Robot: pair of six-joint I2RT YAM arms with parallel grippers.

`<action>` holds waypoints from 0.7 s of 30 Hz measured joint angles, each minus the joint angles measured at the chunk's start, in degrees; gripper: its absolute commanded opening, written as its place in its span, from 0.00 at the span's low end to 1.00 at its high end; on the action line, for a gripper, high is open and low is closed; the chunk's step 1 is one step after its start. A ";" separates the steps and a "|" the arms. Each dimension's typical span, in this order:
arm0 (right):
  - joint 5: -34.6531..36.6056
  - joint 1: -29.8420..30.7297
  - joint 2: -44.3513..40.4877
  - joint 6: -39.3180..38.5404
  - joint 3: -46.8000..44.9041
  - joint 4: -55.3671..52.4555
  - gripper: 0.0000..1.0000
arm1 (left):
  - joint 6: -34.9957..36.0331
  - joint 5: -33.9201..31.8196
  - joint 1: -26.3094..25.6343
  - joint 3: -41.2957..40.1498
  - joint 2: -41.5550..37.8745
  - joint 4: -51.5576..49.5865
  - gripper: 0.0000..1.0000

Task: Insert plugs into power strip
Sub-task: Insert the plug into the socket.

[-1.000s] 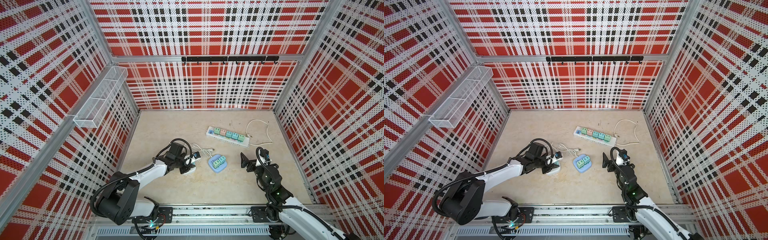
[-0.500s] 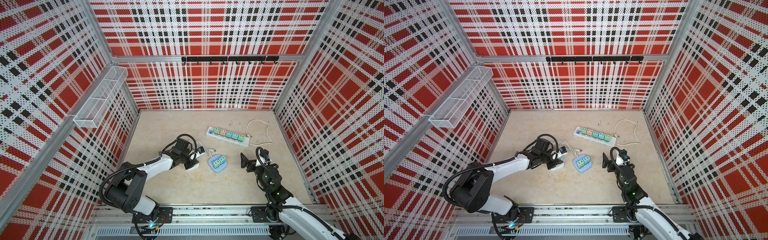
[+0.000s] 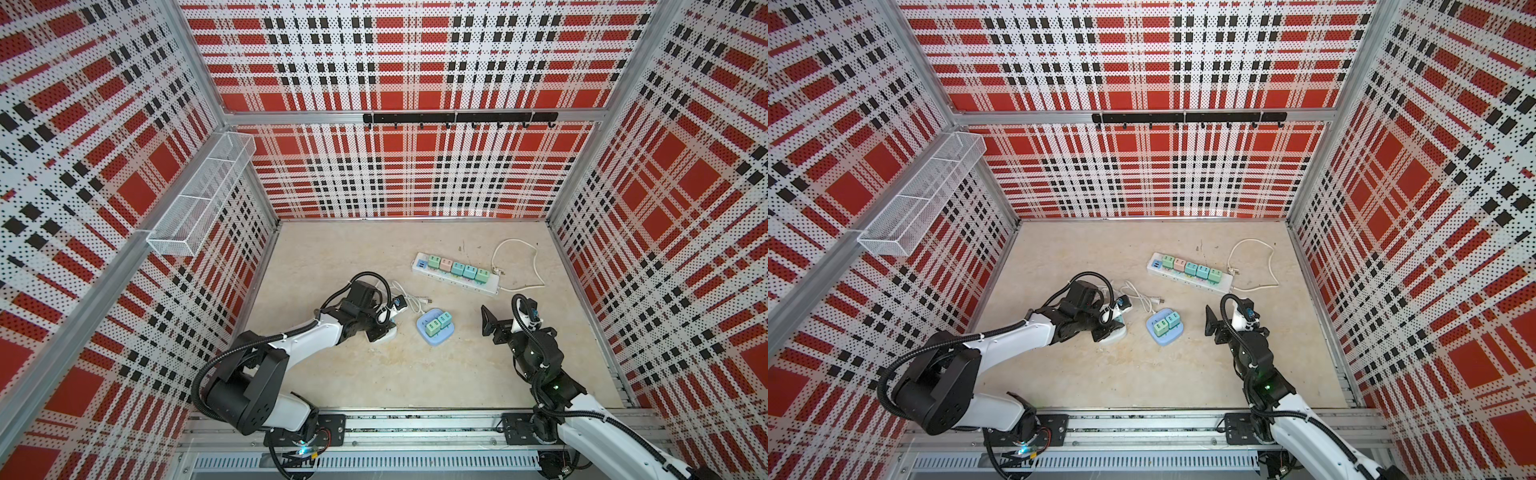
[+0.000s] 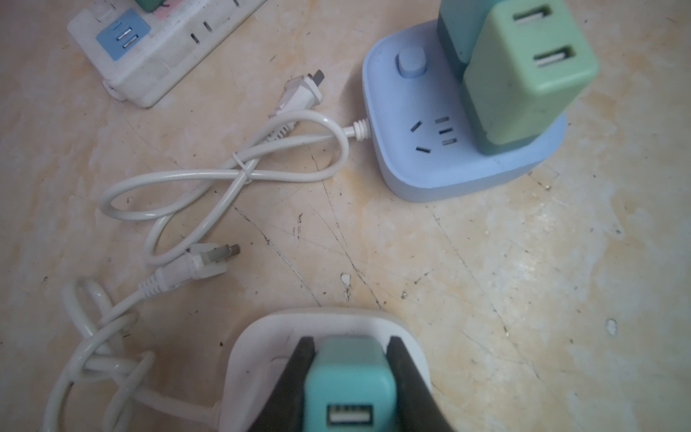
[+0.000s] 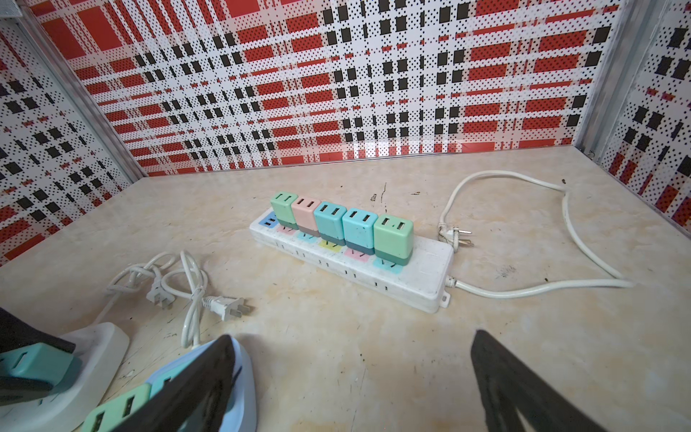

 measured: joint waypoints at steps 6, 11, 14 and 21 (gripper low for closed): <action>-0.63 0.00 -0.02 0.20 1.05 -3.52 0.95 | -2.58 -0.28 0.70 -3.80 -2.91 1.55 0.65; -3.52 -0.02 -2.05 0.68 4.66 -8.13 0.98 | -5.03 -0.26 1.27 -4.39 -8.02 2.40 0.76; -4.87 0.00 -3.96 1.16 5.38 -9.20 0.98 | -5.88 -0.02 1.27 -3.58 -9.68 2.73 0.70; -7.41 0.00 -4.48 1.92 5.77 -12.07 0.98 | -6.12 1.14 1.25 -2.19 -9.44 1.68 0.56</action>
